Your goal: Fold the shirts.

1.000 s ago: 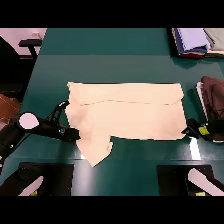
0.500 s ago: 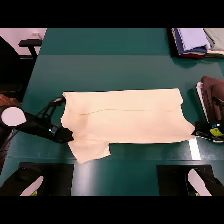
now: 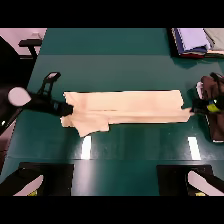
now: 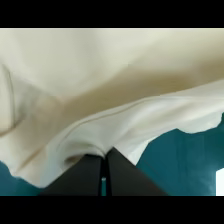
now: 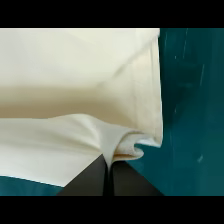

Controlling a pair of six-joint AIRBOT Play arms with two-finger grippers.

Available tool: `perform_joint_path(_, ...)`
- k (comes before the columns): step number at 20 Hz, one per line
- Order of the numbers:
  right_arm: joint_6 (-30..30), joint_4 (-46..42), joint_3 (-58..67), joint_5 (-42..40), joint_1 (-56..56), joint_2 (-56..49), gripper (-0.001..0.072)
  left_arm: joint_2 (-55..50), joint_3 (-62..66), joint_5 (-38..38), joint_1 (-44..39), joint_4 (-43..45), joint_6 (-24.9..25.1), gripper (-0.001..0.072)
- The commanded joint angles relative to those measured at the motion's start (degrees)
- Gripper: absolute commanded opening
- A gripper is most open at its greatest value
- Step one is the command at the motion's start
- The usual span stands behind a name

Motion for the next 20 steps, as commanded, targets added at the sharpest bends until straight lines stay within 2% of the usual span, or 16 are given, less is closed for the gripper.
perform_joint_path(1,0.1,3.3,10.6,-2.4,2.4,-13.3,0.0022,-11.1,6.0,9.0,0.6,0.9,2.8,0.0025)
perform_joint_path(4,0.1,7.3,17.0,-2.8,2.3,-21.2,0.0022,-18.6,9.9,14.3,0.6,1.1,2.7,0.0025)
perform_joint_path(5,0.0,8.2,18.8,-2.8,2.3,-23.0,0.0027,-20.0,10.8,14.7,0.6,1.1,2.6,0.0064)
perform_joint_path(6,-1.0,9.4,20.6,-2.8,2.1,-24.6,0.0134,-20.8,11.4,14.8,0.6,1.1,2.1,0.0354)
perform_joint_path(7,-2.1,11.3,22.4,-2.8,1.8,-26.0,0.0314,-21.0,12.0,14.8,0.6,1.1,1.0,0.0588)
perform_joint_path(8,-3.3,13.7,23.8,-2.6,1.1,-26.9,0.0405,-20.9,12.6,14.7,0.6,1.1,0.7,0.0541)
perform_joint_path(10,-8.0,19.1,24.5,-1.4,-1.4,-27.0,0.0419,-20.8,15.2,11.7,0.6,1.1,0.8,0.0544)
perform_joint_path(12,-9.7,19.8,22.1,-0.2,-4.5,-25.4,0.0464,-20.8,17.3,7.7,0.5,0.7,0.8,0.0543)
perform_joint_path(14,-11.0,19.9,17.3,-0.2,-8.7,-23.6,0.0464,-20.8,17.6,6.6,0.5,-1.3,0.8,0.0541)
perform_joint_path(15,-11.2,19.9,14.7,-0.4,-11.0,-22.9,0.0517,-20.9,17.6,6.7,0.5,-2.6,0.8,0.0368)
perform_joint_path(16,-11.6,20.1,12.7,-0.3,-13.0,-22.8,0.06,-20.9,17.6,6.8,0.5,-4.1,0.8,0.013)
perform_joint_path(17,-11.8,21.1,10.6,-0.4,-15.0,-23.1,0.0601,-20.9,17.6,7.0,0.5,-6.6,1.8,0.0024)
perform_joint_path(20,-13.0,24.0,7.5,0.8,-17.7,-26.3,0.0602,-20.9,17.6,8.2,0.4,-13.9,4.3,0.0025)
